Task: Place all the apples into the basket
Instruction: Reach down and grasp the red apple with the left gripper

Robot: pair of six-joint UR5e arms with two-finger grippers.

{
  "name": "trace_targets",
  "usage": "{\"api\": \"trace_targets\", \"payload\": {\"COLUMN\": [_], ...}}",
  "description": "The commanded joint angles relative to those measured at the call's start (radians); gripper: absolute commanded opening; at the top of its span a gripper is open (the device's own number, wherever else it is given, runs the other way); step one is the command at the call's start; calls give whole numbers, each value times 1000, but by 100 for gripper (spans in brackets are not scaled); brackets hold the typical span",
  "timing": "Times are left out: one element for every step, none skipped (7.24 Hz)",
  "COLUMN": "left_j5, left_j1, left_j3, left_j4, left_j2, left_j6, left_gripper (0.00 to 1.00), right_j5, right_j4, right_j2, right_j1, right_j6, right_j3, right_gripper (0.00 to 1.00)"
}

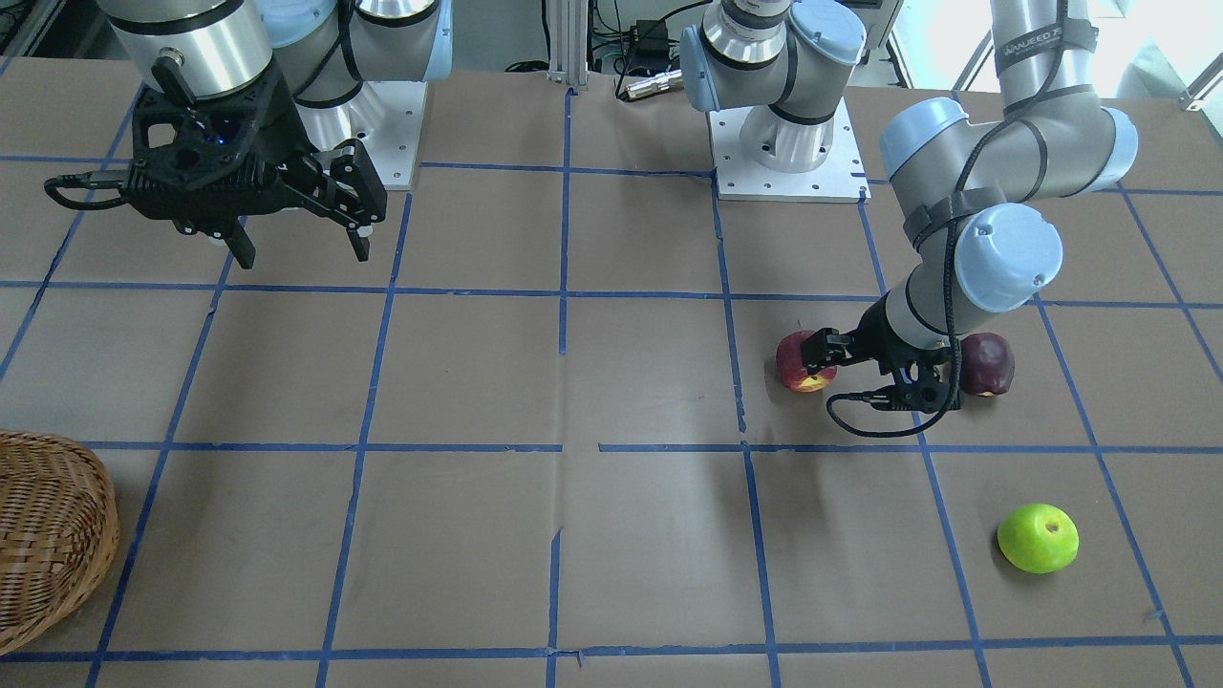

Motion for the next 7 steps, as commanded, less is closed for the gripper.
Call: {"api": "trace_targets", "payload": {"left_j5": [-41, -36, -28, -25, -25, -25, -19], "left_j1": [-6, -6, -1, 4, 5, 2, -2], "left_j3": [-65, -78, -110, -134, -143, -143, -123], "left_j4": [36, 33, 65, 115, 137, 137, 140], "left_j2": [-8, -13, -13, -14, -17, -14, -2], "left_j6": [-7, 5, 25, 60, 65, 61, 61], "left_gripper": [100, 100, 100, 100, 100, 74, 3], "right_j5": [-1, 1, -1, 1, 1, 1, 1], "right_j4": [0, 1, 0, 1, 1, 0, 1], "right_j2": [0, 0, 0, 0, 0, 0, 0], "right_j1": [0, 0, 0, 0, 0, 0, 0], "right_j6": [-1, -1, -1, -1, -1, -1, -1], "right_j3": [0, 0, 0, 0, 0, 0, 0], "right_gripper": [100, 100, 100, 100, 100, 100, 100]}}
